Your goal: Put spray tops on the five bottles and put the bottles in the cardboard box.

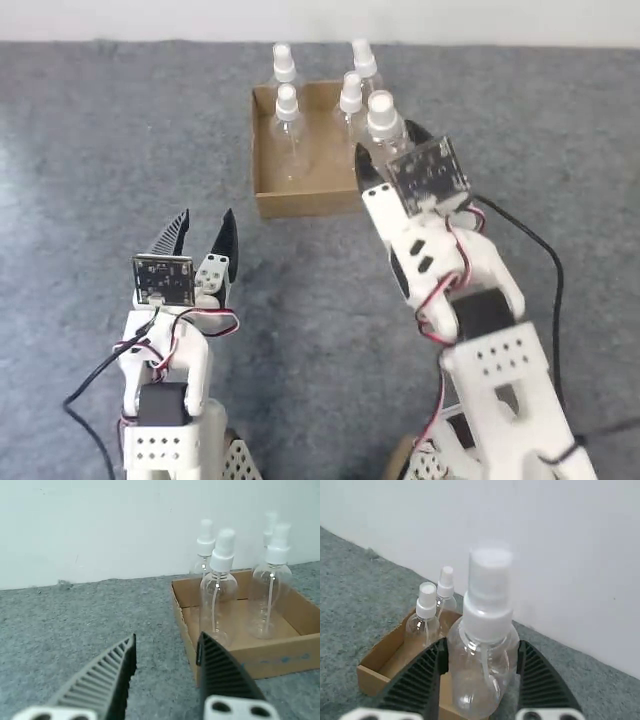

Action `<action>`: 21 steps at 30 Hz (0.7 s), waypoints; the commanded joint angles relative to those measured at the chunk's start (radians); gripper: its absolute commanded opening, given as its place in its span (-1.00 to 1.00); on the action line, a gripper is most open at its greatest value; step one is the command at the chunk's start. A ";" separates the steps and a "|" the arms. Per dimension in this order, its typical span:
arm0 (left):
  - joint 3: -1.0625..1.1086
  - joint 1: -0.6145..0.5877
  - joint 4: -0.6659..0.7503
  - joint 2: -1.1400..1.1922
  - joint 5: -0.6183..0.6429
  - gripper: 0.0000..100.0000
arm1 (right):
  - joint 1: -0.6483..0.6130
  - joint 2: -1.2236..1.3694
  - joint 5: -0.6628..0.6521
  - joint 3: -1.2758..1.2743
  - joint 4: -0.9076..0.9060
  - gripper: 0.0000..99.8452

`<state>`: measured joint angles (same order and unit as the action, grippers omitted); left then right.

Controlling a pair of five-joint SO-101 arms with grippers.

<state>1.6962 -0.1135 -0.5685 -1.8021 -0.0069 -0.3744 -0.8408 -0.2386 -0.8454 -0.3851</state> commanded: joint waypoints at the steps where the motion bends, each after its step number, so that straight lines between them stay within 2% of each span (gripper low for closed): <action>1: -0.012 0.005 -0.002 -0.002 -0.011 -0.63 | 0.015 0.042 0.012 0.069 0.059 -0.86; 21: -0.012 0.006 -0.003 -0.002 -0.011 -0.63 | 0.019 0.367 0.012 0.071 0.354 -0.86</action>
<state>1.6962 -0.1135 -0.5685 -1.8021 -0.0069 -0.3744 -0.4680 -0.2386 -0.8454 -0.0736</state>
